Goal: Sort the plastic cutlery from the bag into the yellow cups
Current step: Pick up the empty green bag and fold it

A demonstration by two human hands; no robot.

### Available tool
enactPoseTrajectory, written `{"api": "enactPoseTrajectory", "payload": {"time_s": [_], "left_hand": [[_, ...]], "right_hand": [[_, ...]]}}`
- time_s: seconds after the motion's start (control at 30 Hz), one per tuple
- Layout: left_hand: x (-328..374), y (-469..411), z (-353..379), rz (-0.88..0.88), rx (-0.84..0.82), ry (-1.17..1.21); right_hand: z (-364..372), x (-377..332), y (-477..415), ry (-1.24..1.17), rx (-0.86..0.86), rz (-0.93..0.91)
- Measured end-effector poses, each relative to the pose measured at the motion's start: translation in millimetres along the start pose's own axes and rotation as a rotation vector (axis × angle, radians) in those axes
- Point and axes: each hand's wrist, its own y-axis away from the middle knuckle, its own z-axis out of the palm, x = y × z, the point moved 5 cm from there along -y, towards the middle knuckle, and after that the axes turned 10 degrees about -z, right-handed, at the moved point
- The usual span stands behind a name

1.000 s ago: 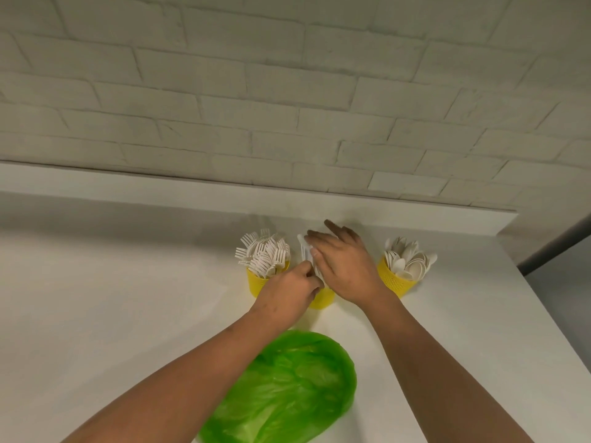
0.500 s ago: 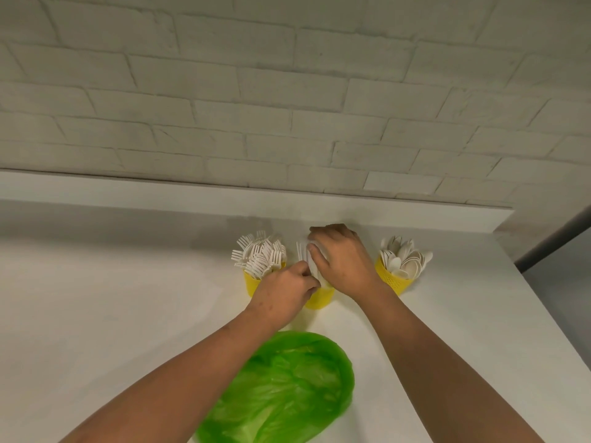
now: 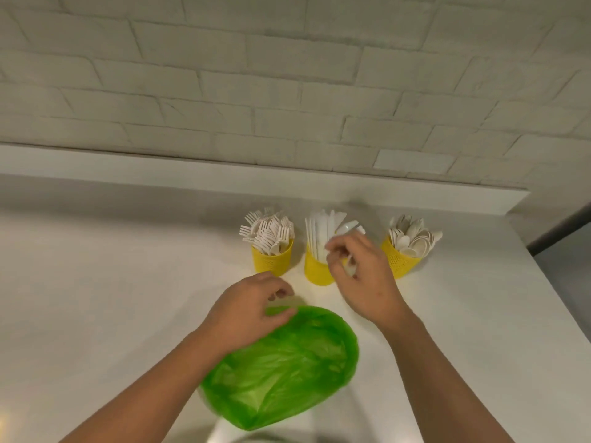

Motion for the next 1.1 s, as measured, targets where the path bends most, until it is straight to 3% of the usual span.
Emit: {"api": "enactPoseTrajectory", "payload": {"time_s": [0.1, 0.2, 0.27, 0.5, 0.57, 0.67, 0.77, 0.83, 0.9, 1.0, 1.1], "left_hand": [[-34.2, 28.4, 9.1, -0.211, -0.103, -0.125], [-41.3, 43.7, 24.2, -0.289, -0.227, -0.251], [-40.0, 45.0, 32.7, -0.301, -0.290, -0.278], [-24.1, 36.0, 50.5, -0.400, -0.483, -0.174], [-18.2, 26.8, 47.5, -0.443, -0.438, -0.106], [-10.0, 17.6, 37.0, -0.609, -0.321, 0.297], [16.3, 19.5, 32.1, -0.771, -0.344, 1.068], [39.4, 18.4, 24.3, -0.736, -0.402, 1.494], [60.5, 16.9, 11.2, -0.563, -0.461, 1.772], [84.9, 13.4, -1.8, -0.409, -0.367, 1.873], [103.0, 9.5, -1.0, -0.432, -0.143, 1.799]], "right_hand": [[34.9, 3.1, 48.8, 0.001, -0.386, 0.177], [75.9, 13.3, 100.0, 0.249, -0.883, 0.325], [93.2, 15.4, 115.8, 0.327, -0.995, 0.303], [65.7, -12.8, 55.4, 0.216, -0.594, 0.277], [43.1, -23.8, 40.5, 0.087, -0.549, 0.309], [9.1, -41.7, 35.3, -0.138, -0.684, 0.314], [-13.3, -62.0, 33.7, -0.228, -0.472, 0.146], [-15.4, -65.4, 39.7, -0.089, -0.330, -0.013], [-14.4, -59.7, 48.7, 0.036, -0.268, -0.091], [-20.5, -55.2, 61.0, 0.018, -0.238, -0.098], [-35.9, -52.7, 76.3, -0.147, -0.125, 0.087]]}}
